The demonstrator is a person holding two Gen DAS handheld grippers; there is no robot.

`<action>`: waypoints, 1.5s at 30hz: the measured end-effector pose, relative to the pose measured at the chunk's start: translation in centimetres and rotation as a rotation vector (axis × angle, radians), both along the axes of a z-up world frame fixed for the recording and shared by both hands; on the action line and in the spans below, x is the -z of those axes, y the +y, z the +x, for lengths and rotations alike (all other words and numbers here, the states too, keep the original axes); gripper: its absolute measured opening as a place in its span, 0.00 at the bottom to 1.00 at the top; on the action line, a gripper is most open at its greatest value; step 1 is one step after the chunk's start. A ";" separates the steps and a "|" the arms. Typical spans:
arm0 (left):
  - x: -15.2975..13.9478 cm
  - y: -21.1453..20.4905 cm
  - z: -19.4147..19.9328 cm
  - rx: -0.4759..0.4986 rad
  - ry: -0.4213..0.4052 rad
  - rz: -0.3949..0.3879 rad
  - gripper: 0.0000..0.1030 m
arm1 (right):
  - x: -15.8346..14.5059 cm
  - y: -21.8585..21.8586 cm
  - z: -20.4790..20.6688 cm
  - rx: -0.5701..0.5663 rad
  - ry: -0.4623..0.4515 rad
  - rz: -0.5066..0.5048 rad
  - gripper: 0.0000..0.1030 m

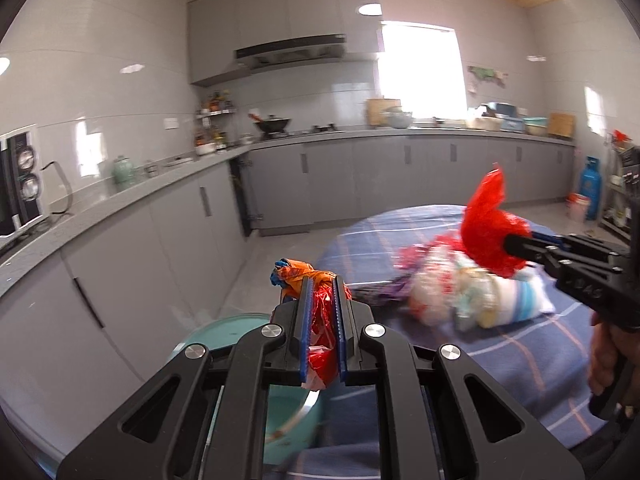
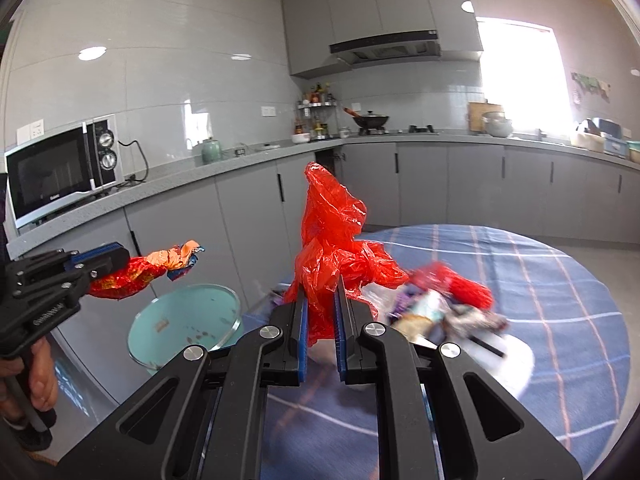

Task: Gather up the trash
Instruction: 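Carry the orange wrapper and red bag over the teal bin and release both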

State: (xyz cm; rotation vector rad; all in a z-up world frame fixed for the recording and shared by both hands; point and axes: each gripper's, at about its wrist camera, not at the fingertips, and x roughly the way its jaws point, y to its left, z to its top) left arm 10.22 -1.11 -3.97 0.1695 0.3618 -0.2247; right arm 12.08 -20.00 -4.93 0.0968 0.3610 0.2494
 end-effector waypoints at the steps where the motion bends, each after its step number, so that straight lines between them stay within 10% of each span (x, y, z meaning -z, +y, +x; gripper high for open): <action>1: 0.0 0.4 0.2 -0.015 -0.004 0.002 0.10 | -0.1 0.5 0.4 -0.010 -0.002 -0.001 0.11; 45: 2.4 10.9 5.6 -0.292 0.043 -0.033 0.11 | 3.5 15.8 11.8 -0.251 0.069 -0.069 0.11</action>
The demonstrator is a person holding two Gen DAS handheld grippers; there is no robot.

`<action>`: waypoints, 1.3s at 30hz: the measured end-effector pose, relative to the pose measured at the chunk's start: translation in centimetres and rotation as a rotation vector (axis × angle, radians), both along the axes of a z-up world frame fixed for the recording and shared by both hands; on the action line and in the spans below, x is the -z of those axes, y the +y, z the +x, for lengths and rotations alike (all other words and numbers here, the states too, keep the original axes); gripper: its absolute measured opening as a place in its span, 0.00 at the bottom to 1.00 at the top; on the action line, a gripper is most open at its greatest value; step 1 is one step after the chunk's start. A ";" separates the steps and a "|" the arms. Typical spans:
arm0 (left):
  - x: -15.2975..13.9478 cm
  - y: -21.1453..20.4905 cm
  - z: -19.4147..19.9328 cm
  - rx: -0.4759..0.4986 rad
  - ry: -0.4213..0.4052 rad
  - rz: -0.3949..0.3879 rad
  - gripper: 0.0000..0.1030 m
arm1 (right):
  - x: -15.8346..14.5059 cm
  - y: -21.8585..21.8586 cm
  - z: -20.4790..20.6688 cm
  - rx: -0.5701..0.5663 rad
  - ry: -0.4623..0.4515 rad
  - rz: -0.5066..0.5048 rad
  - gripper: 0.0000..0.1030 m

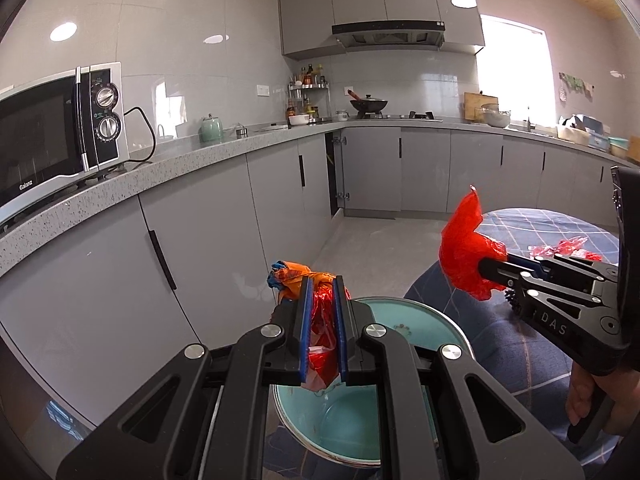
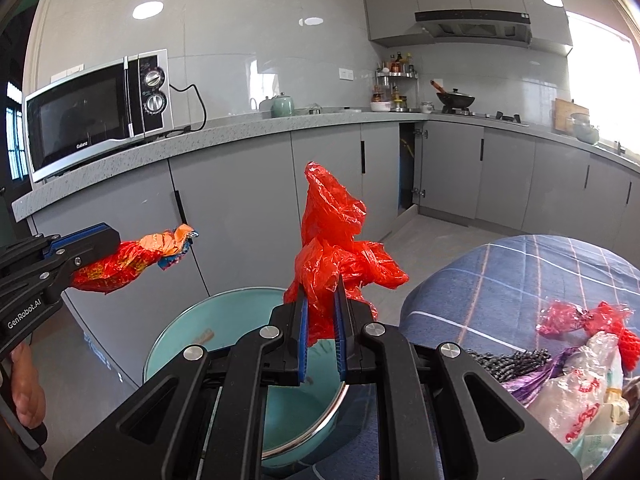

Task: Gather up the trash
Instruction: 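Carry the orange wrapper and red bag over the teal bin and release both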

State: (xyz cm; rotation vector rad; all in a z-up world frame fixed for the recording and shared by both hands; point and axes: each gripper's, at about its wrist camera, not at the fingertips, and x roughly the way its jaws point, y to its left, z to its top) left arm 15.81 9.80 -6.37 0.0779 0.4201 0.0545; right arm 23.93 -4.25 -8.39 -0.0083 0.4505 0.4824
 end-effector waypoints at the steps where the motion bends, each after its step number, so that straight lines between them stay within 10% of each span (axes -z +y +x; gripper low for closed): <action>1: 0.0 0.1 0.1 -0.002 0.001 -0.002 0.11 | 0.0 0.0 0.0 -0.001 0.001 0.000 0.11; 31: 1.4 -1.6 1.6 -0.093 0.041 0.079 0.11 | 2.4 2.5 1.5 0.045 0.007 -0.154 0.12; 36: 1.4 -1.8 1.4 -0.076 0.028 0.070 0.44 | 2.7 2.7 1.3 0.010 0.018 -0.141 0.31; 39: 1.3 -1.9 1.3 -0.060 0.024 0.069 0.44 | 2.8 2.8 1.0 -0.005 0.019 -0.142 0.33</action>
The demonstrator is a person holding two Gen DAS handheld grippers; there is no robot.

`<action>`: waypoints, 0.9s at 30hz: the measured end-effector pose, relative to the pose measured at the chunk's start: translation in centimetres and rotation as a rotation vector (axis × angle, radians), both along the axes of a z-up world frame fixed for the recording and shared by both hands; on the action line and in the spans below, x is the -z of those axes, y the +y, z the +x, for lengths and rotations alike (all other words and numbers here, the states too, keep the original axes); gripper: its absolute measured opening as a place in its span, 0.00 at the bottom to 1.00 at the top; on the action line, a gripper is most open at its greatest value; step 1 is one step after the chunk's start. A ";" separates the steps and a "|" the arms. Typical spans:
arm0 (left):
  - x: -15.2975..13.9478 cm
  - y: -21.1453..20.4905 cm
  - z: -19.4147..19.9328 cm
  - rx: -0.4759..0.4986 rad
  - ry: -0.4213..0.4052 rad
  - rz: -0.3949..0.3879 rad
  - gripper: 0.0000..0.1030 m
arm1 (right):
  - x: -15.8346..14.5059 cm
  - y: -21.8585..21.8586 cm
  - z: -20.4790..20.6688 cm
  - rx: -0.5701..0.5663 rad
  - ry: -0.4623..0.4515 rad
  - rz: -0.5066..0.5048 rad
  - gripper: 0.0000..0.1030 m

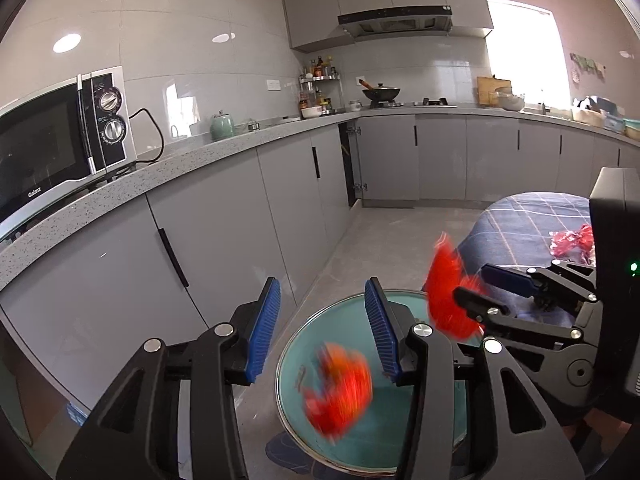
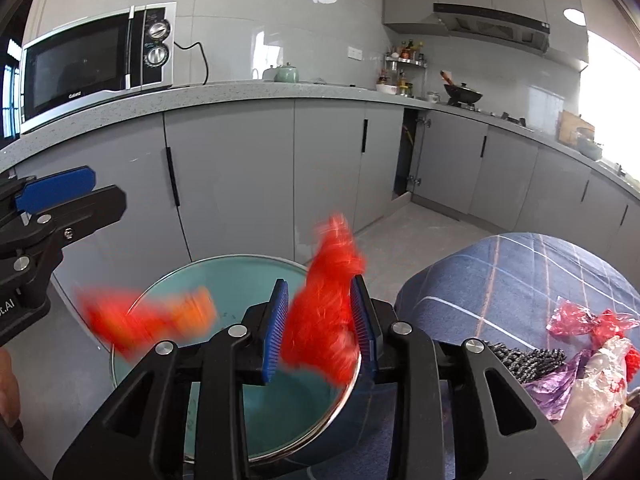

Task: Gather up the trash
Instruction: 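Carry the orange wrapper and red bag over the teal bin and release both, then move both open tools back over the trash pile on the table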

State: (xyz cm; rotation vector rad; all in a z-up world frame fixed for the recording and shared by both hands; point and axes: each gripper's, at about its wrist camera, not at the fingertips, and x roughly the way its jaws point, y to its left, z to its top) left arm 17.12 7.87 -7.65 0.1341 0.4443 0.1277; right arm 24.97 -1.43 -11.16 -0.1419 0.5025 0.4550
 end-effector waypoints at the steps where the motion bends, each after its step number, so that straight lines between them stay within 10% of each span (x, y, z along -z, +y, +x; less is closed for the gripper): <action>1: 0.0 0.1 0.0 -0.005 -0.003 0.000 0.49 | 0.0 -0.1 -0.1 0.002 -0.002 0.001 0.34; 27: -0.4 -5.2 -1.5 0.078 -0.017 0.031 0.75 | -4.2 -11.3 -5.7 0.241 -0.042 0.052 0.47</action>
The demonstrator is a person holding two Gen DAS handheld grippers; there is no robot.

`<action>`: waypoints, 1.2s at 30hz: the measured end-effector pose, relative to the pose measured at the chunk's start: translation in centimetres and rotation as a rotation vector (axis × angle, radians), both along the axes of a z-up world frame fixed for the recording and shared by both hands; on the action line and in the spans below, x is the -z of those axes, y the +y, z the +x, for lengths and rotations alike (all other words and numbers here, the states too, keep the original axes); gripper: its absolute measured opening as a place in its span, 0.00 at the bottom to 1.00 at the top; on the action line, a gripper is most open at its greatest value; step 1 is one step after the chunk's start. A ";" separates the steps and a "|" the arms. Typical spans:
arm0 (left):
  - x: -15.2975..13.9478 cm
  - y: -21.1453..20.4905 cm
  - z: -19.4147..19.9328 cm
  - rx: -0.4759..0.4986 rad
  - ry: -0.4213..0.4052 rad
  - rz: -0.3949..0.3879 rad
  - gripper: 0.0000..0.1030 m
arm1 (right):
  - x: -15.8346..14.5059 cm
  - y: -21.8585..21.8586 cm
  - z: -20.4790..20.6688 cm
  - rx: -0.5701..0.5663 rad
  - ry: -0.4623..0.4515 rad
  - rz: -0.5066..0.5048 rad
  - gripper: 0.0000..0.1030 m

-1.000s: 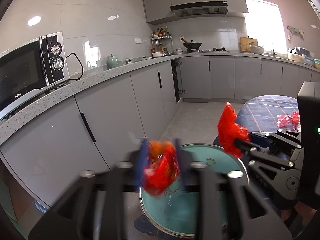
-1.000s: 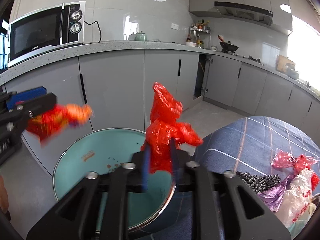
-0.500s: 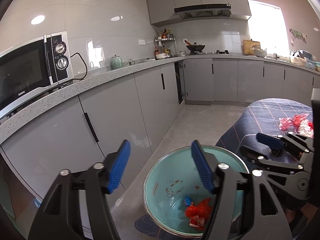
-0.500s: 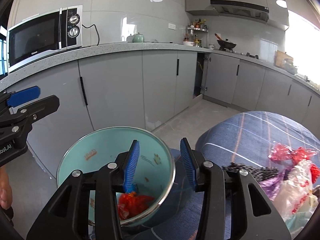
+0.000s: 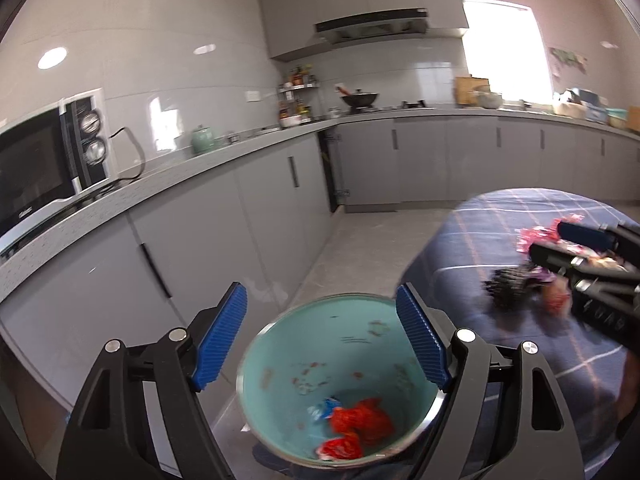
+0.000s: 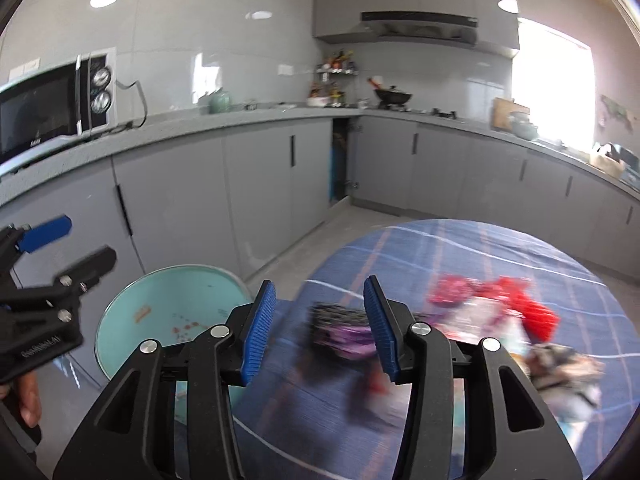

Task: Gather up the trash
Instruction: 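Move both open tools back over the trash pile on the table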

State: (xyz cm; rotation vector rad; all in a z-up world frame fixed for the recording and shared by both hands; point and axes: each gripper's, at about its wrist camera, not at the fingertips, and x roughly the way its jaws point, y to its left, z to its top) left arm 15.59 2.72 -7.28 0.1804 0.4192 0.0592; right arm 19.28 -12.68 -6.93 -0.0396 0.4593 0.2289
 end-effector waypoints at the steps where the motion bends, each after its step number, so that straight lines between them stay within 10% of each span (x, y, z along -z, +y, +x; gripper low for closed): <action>1: -0.1 -0.7 -0.1 0.015 -0.002 0.000 0.75 | -0.3 -1.1 -0.5 0.015 -0.006 0.004 0.49; 14: 0.9 -11.0 -0.1 0.220 0.040 -0.007 0.76 | -1.2 -14.8 -7.0 0.275 -0.042 0.028 0.64; 28: 3.1 -20.0 3.1 0.388 0.114 0.041 0.77 | 1.9 -19.2 -6.3 0.344 0.009 0.110 0.73; 36: 5.4 -20.4 5.0 0.432 0.216 0.012 0.30 | 3.2 -18.7 -3.1 0.299 0.064 0.156 0.74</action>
